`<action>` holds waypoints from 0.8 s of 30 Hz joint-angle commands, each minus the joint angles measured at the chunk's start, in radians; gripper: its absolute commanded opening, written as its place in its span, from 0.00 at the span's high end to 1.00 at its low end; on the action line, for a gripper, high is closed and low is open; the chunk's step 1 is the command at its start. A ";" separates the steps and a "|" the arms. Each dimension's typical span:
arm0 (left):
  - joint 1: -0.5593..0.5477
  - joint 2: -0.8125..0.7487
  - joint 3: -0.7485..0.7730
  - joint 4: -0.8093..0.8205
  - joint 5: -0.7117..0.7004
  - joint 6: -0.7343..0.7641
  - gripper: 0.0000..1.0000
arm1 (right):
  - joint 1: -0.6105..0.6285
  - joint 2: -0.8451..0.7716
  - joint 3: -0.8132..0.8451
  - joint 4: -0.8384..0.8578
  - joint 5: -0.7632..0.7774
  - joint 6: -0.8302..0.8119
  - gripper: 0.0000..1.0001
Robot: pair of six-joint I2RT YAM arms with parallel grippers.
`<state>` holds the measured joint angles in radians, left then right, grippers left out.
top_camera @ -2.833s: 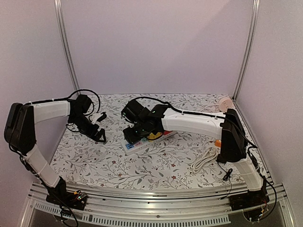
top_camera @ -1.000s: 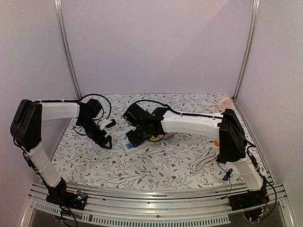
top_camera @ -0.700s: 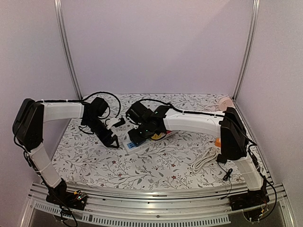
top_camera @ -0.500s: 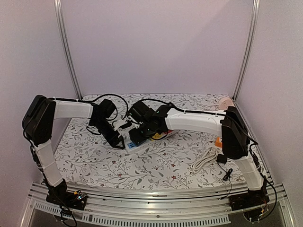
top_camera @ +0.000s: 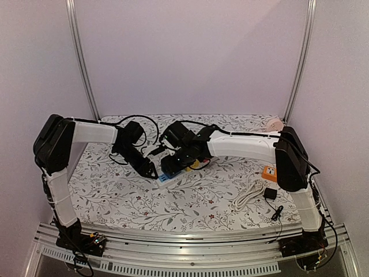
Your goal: Insert the plug
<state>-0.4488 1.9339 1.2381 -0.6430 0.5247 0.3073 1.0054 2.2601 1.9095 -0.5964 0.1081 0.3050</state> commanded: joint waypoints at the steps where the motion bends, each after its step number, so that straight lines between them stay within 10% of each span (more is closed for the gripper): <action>1: -0.013 0.081 0.013 -0.063 0.124 -0.050 0.52 | -0.022 -0.033 -0.030 -0.056 0.011 -0.017 1.00; 24: -0.019 0.132 0.039 -0.051 0.033 -0.138 0.61 | -0.020 -0.079 0.024 -0.043 -0.016 -0.122 1.00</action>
<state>-0.4519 2.0159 1.2755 -0.6926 0.6426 0.1791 1.0004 2.2318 1.8935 -0.6544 0.1020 0.2028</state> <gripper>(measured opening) 0.391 0.592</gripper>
